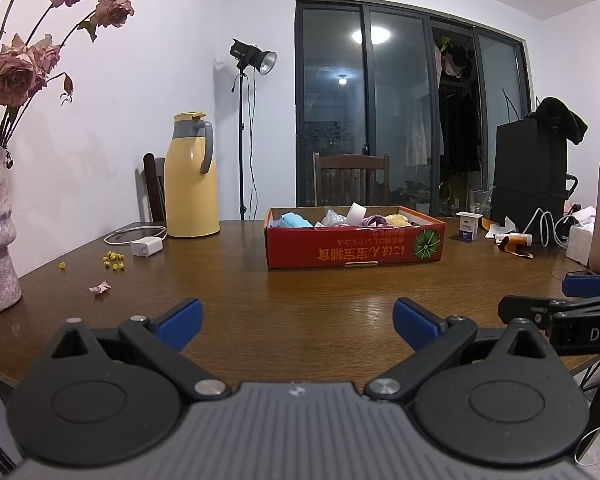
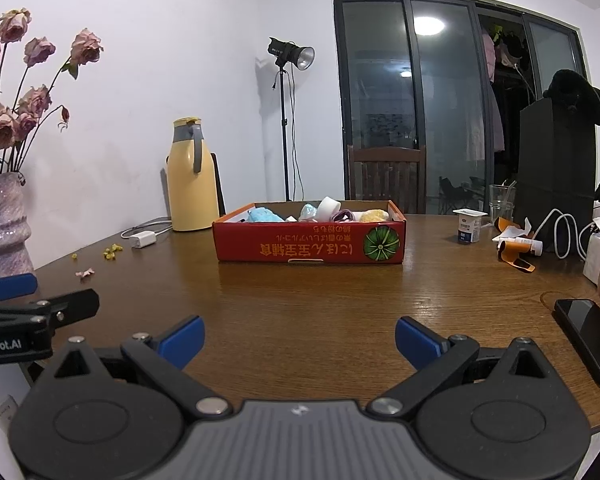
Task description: Organize soft objects
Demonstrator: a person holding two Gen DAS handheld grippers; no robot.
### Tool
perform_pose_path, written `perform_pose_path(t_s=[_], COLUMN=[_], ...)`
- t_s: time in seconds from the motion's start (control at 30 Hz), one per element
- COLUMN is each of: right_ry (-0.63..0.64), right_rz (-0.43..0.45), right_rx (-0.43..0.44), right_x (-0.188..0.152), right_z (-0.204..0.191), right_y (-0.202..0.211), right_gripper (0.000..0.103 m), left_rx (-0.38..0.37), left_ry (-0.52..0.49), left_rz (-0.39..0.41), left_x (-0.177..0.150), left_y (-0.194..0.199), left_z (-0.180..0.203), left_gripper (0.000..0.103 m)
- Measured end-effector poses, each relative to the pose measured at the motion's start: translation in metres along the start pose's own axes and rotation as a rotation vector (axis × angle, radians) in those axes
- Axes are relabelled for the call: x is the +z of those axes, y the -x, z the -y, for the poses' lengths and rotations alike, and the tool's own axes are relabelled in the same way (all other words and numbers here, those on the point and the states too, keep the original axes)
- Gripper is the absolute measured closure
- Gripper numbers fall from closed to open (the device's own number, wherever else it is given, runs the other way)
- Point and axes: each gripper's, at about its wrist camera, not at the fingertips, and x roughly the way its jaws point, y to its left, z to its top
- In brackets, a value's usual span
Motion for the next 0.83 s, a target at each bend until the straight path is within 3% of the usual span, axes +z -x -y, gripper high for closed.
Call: perform_pose_path(t_s=[0.83], right_ry=[0.015], right_rz=[0.005], right_rx=[-0.002], right_x=[-0.0005], right_z=[0.001], right_y=[-0.0005], right_gripper=[0.001], left_rx=[0.001], left_ry=[0.006], left_rz=[0.022], left_x=[0.0001], left_y=[0.0028], left_z=[-0.0015], left_gripper=[0.0])
